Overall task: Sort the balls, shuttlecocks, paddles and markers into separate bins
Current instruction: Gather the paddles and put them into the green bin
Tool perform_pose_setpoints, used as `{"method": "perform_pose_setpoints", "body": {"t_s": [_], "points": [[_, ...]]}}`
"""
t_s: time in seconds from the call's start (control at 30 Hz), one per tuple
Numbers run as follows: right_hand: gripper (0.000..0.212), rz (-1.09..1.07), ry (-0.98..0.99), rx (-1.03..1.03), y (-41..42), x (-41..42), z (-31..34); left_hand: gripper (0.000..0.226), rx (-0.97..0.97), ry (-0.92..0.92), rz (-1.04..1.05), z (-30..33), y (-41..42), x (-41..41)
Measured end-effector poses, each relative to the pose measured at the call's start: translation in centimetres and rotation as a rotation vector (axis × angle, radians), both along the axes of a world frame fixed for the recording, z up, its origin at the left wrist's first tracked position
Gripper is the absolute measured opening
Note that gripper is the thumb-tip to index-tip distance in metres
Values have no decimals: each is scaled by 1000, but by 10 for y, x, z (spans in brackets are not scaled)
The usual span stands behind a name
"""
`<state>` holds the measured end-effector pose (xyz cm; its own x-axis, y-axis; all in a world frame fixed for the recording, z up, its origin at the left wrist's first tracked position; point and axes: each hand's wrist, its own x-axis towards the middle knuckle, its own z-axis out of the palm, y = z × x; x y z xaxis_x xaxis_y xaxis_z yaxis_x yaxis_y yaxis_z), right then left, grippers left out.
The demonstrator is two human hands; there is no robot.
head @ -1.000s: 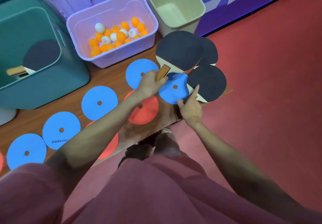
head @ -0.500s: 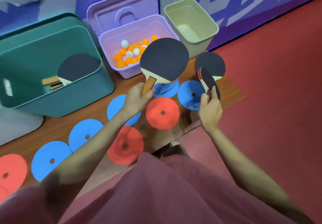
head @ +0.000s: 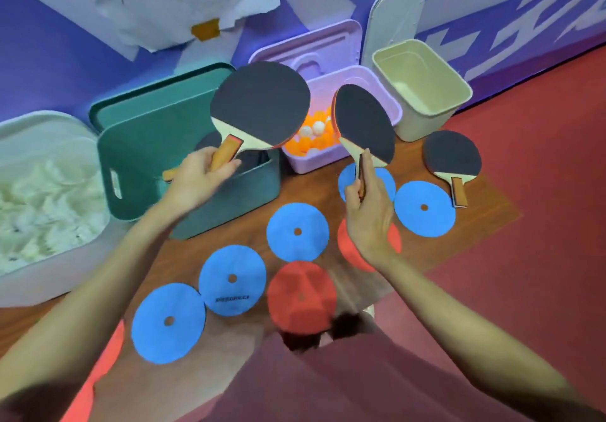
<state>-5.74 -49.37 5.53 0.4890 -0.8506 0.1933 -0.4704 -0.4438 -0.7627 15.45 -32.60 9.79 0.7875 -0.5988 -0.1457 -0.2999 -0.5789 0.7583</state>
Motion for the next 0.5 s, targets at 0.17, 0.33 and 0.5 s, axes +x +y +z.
{"method": "perform_pose_setpoints", "body": {"t_s": [0.17, 0.33, 0.5], "points": [[65, 58, -4, 62, 36, 45, 8, 29, 143, 64, -50, 3, 51, 77], [65, 155, 25, 21, 59, 73, 17, 31, 369, 26, -169, -19, 68, 122], [63, 240, 85, -25, 70, 96, 28, 32, 528, -5, -340, -40, 63, 148]]}}
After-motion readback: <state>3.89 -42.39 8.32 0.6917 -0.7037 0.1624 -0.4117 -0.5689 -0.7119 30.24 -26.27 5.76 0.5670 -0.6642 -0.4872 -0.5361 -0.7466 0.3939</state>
